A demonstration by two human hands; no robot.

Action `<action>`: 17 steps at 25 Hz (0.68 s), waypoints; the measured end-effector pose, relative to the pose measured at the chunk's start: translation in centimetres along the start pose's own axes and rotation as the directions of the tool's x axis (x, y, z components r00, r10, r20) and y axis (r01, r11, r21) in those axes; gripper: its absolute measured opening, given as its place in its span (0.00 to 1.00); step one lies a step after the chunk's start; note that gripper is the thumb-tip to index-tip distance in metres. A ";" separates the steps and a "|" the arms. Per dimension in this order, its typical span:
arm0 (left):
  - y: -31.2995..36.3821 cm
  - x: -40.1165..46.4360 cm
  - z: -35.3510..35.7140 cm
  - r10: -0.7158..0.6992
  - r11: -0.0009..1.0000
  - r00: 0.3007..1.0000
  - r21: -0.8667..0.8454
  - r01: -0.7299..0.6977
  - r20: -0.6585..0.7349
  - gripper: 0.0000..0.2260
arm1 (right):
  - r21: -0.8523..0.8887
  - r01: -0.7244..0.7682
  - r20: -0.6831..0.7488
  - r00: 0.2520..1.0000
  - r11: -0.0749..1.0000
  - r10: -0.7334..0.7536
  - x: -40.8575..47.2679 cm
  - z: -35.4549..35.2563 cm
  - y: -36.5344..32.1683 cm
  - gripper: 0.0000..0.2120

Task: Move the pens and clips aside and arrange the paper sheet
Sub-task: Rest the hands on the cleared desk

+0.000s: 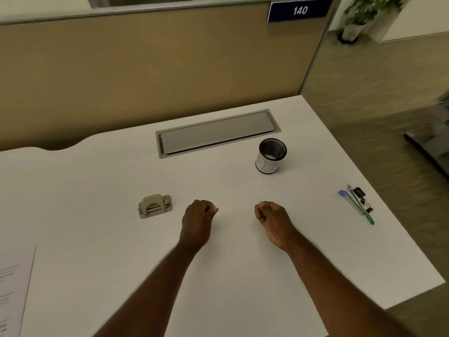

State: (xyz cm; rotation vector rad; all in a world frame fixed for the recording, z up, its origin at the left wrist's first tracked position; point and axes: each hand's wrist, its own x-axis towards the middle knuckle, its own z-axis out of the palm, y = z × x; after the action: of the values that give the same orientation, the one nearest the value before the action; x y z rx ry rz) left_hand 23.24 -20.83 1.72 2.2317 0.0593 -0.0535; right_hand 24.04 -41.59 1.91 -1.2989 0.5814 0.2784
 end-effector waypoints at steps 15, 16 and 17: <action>13.9 22.2 11.0 0.253 0.814 0.946 0.483 -0.321 0.203 0.08 | -0.882 0.442 0.329 0.826 0.163 -0.457 16.0 -3.8 -14.3 0.09; 13.7 22.3 11.2 0.243 0.817 0.949 0.486 -0.312 0.201 0.08 | -0.891 0.425 0.318 0.835 0.159 -0.449 16.2 -3.9 -14.2 0.08; 13.5 22.3 11.3 0.234 0.827 0.954 0.478 -0.296 0.186 0.08 | -0.896 0.411 0.299 0.839 0.170 -0.455 16.4 -4.0 -14.2 0.07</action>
State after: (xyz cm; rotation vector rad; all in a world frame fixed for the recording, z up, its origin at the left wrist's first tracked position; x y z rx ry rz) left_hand 46.09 -37.55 4.07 2.7328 -0.3754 -0.0545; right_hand 43.78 -51.23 3.95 -2.6143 -0.0660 0.0753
